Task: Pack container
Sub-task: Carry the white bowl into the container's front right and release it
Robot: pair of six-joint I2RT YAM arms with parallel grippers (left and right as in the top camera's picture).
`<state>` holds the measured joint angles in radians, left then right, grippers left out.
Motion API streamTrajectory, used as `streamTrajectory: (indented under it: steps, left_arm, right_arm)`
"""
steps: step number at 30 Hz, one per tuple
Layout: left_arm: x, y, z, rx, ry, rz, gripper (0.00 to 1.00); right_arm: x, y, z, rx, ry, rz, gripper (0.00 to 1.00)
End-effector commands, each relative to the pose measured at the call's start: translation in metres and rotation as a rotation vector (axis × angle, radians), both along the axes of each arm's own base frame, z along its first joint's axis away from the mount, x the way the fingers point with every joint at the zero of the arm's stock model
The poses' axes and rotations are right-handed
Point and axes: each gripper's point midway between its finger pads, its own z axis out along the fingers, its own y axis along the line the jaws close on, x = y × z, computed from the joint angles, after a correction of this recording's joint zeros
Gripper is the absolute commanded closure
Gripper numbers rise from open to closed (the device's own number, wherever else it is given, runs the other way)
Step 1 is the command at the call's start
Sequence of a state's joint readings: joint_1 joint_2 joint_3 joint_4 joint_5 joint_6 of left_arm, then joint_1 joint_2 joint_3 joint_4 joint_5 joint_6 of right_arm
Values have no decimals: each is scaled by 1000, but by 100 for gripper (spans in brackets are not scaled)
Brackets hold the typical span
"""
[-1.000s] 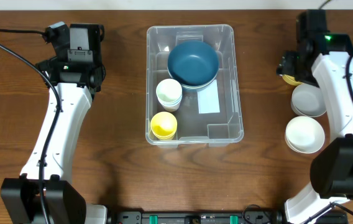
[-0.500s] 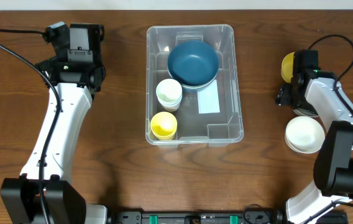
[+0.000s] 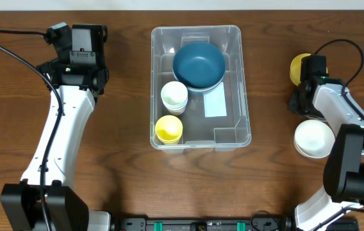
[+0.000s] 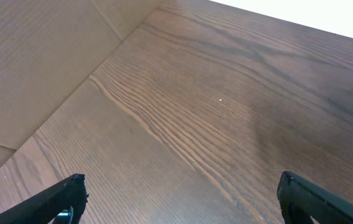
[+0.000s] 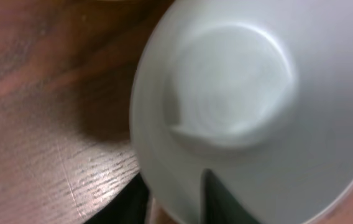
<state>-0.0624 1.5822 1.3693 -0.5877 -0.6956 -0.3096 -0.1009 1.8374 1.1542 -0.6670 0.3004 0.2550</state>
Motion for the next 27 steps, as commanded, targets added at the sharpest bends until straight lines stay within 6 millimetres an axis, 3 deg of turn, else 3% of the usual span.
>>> streamTrajectory:
  steps: [1, 3, 9, 13, 17, 19, 22, 27]
  left_arm:
    - [-4, 4, 8, 20, -13, 15, 2]
    - [-4, 4, 8, 20, -12, 15, 2]
    - [-4, 4, 8, 20, -12, 15, 2]
    - [-4, 4, 8, 20, -12, 15, 2]
    - [-4, 4, 8, 20, -13, 15, 2]
    - [-4, 4, 8, 20, -12, 15, 2]
    - [-4, 4, 8, 20, -13, 15, 2]
    - [-4, 4, 8, 20, -12, 15, 2]
  right_arm:
    - [-2, -2, -1, -5, 2, -10, 91]
    - [-3, -2, -1, -5, 4, -10, 99]
    - [-2, -1, 20, -8, -23, -6, 99]
    - [-2, 3, 50, -18, -89, 10, 99]
    - [-2, 19, 95, -24, -201, 55, 99]
    - [-2, 36, 118, -9, -265, 107, 99]
    - [-2, 84, 156, 52, -374, 303, 99]
    - [-22, 171, 213, 100, -548, 599, 99]
